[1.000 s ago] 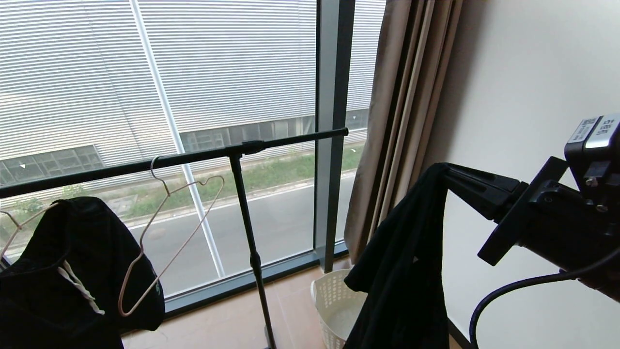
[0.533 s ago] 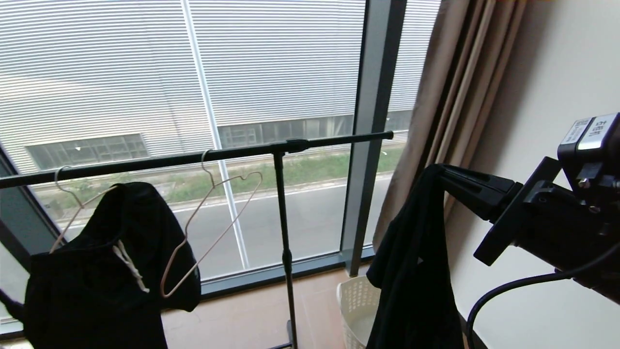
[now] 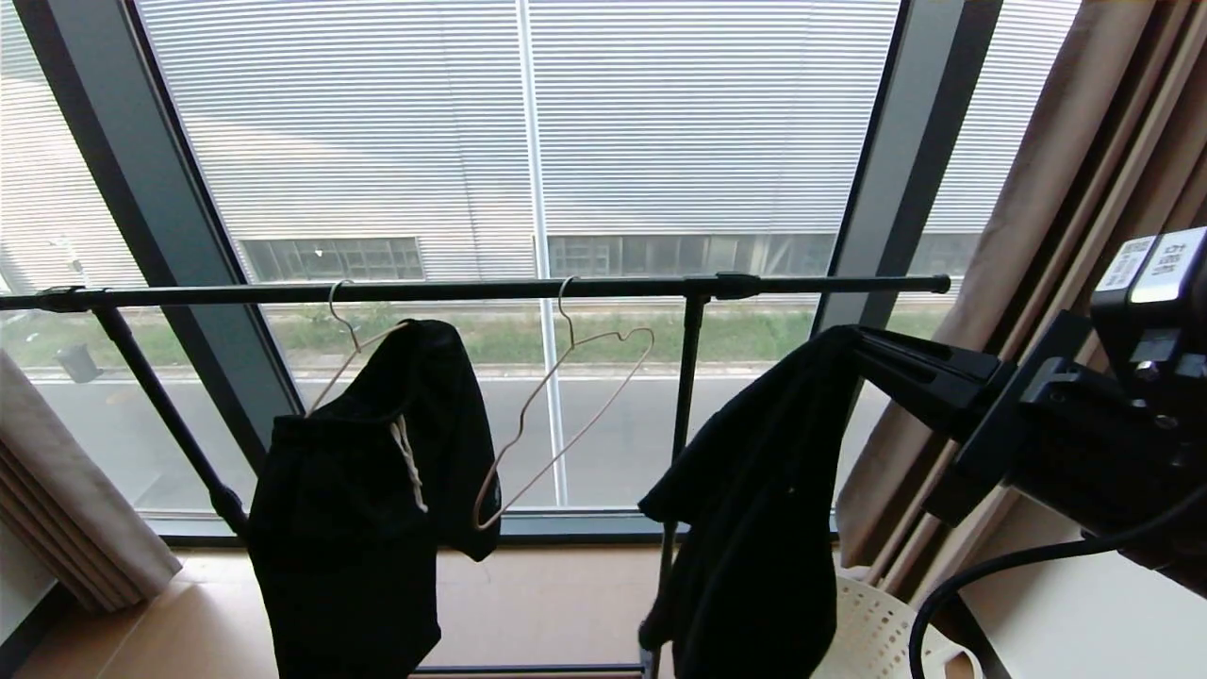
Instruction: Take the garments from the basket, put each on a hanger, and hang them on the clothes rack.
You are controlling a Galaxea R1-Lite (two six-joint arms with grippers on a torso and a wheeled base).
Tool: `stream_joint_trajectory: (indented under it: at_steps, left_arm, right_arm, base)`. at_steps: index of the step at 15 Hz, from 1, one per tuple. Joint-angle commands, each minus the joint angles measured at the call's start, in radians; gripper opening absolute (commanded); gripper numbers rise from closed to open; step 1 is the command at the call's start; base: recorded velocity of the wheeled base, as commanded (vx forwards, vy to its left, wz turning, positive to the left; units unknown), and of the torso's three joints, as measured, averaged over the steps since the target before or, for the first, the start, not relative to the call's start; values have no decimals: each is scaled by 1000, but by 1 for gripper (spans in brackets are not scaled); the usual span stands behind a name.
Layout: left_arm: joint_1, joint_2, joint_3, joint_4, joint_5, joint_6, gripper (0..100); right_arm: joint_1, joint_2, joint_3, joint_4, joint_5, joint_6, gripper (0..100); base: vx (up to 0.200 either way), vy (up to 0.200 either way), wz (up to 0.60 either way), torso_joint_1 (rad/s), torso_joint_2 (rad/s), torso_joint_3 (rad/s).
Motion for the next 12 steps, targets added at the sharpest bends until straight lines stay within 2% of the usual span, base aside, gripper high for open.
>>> stream_joint_trajectory:
  at_steps: [1, 7, 10, 12]
  left_arm:
    - [1, 0, 0, 0, -1, 1, 100]
    - [1, 0, 0, 0, -1, -1, 100]
    - [1, 1, 0, 0, 1, 1, 100]
    - [1, 1, 0, 0, 1, 1, 100]
  right_arm:
    - [0, 0, 0, 1, 0, 0, 0]
    - [0, 0, 0, 1, 0, 0, 0]
    - [0, -1, 0, 1, 0, 0, 0]
    - [0, 0, 0, 1, 0, 0, 0]
  base:
    - [0, 200, 0, 12, 2, 2]
    - [0, 200, 0, 1, -1, 3]
    - [0, 0, 0, 0, 0, 0]
    - [-200, 0, 0, 2, 2, 7]
